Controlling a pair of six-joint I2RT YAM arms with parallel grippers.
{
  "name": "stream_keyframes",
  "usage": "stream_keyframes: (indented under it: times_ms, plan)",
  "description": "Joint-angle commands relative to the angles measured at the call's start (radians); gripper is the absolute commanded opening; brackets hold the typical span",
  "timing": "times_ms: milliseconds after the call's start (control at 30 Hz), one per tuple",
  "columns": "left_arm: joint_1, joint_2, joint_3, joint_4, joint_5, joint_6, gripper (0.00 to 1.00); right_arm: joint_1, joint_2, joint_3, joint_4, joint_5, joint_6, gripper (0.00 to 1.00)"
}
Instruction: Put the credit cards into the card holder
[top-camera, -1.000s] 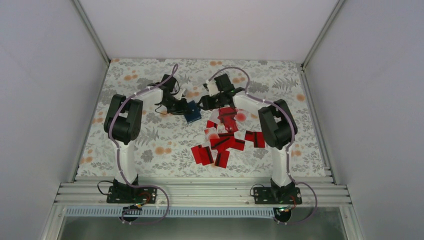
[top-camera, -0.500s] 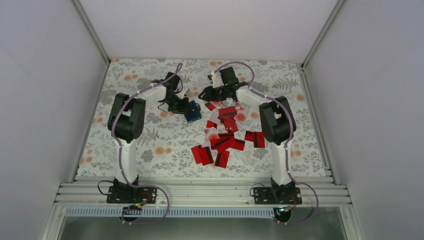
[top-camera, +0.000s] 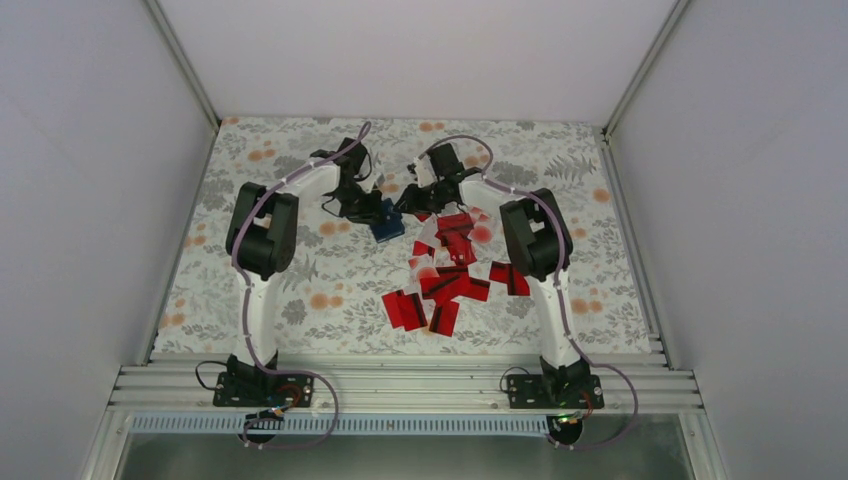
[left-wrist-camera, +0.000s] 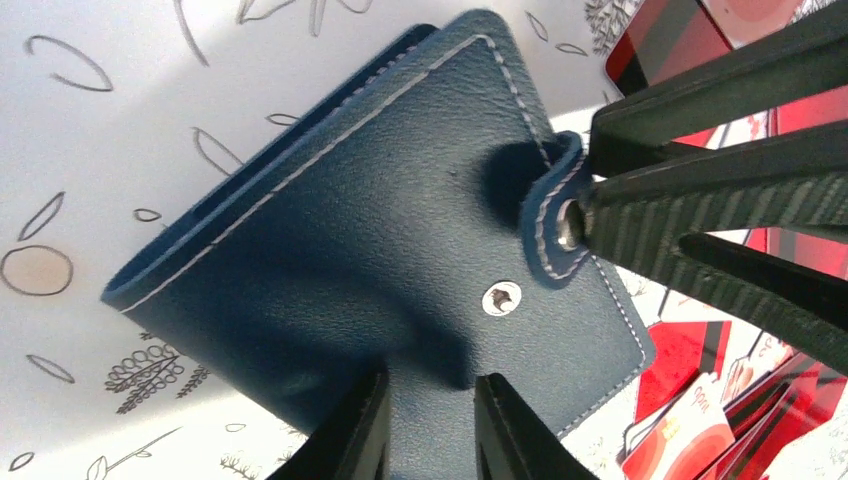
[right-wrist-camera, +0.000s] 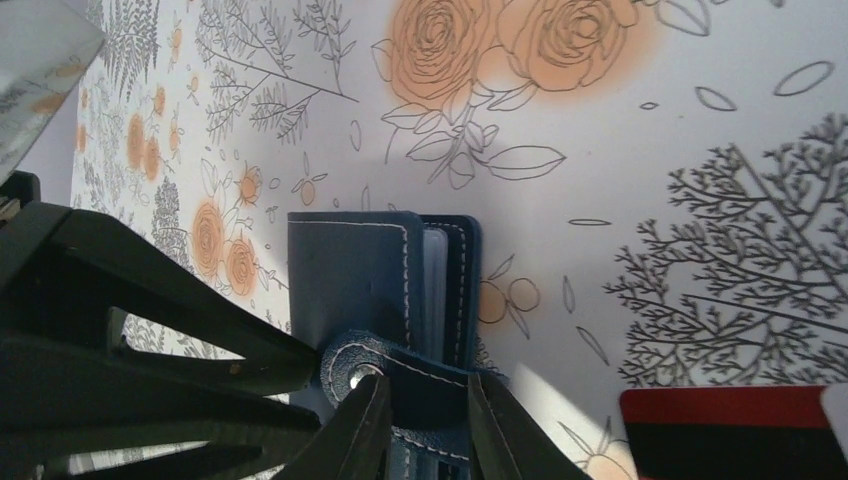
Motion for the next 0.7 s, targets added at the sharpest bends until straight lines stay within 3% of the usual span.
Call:
stream_keyframes:
  times_ms: [0, 167, 667]
  plan:
    - [-0.004, 0.072, -0.030, -0.004, -0.122, -0.002, 0.26, 0.043, 0.026, 0.037, -0.032, -0.030, -0.023, 0.20]
    - [-0.002, 0.031, -0.028, 0.007, -0.127, -0.015, 0.38, 0.042, 0.033, 0.041, -0.057, -0.002, -0.036, 0.20]
    - [0.025, -0.025, -0.031, 0.074, -0.230, -0.069, 0.37, 0.042, 0.043, 0.025, -0.055, -0.028, -0.049, 0.20]
